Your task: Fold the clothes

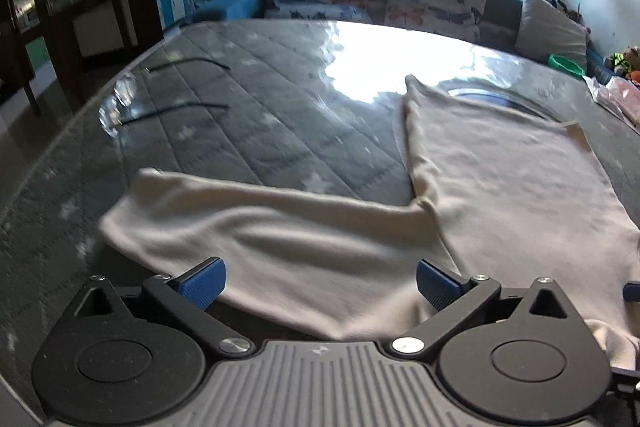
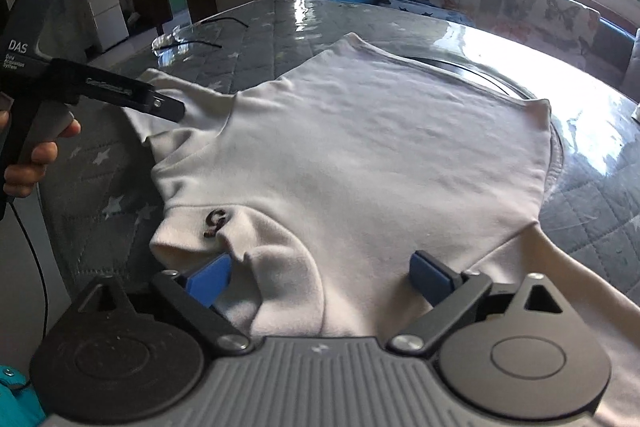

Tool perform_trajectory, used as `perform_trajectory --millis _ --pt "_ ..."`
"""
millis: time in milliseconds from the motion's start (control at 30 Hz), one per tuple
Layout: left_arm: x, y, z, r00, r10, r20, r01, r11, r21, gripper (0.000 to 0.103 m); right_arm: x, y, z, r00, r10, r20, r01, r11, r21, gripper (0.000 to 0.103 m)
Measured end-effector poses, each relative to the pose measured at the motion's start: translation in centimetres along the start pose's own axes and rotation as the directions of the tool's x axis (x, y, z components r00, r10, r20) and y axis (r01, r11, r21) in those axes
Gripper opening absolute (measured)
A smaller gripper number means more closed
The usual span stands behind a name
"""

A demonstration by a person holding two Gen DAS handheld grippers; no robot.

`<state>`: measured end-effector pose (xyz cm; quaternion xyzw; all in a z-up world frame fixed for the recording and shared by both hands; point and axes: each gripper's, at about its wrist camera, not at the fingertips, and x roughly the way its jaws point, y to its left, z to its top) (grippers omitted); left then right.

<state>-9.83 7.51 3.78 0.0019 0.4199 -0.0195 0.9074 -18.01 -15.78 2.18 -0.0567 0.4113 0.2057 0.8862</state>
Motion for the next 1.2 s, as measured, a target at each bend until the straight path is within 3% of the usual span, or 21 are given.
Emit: perform_trajectory --millis 167,467,1200 --pt "0.9 -0.6 -0.7 0.999 0.009 -0.047 -0.009 1.0 -0.005 0.103 0.2 0.6 -0.1 1.0 -0.01 -0.005 0.01 1.0 -0.018 0.103" --pt "1.0 -1.0 -0.7 0.997 0.042 -0.064 -0.042 0.999 -0.012 0.103 0.5 1.1 -0.1 0.999 -0.031 -0.011 0.031 0.999 -0.036 0.103" --pt "1.1 -1.0 -0.8 0.997 0.045 -0.058 -0.046 0.999 -0.018 0.103 0.6 1.1 -0.3 0.999 -0.036 -0.004 0.036 0.998 -0.042 0.103"
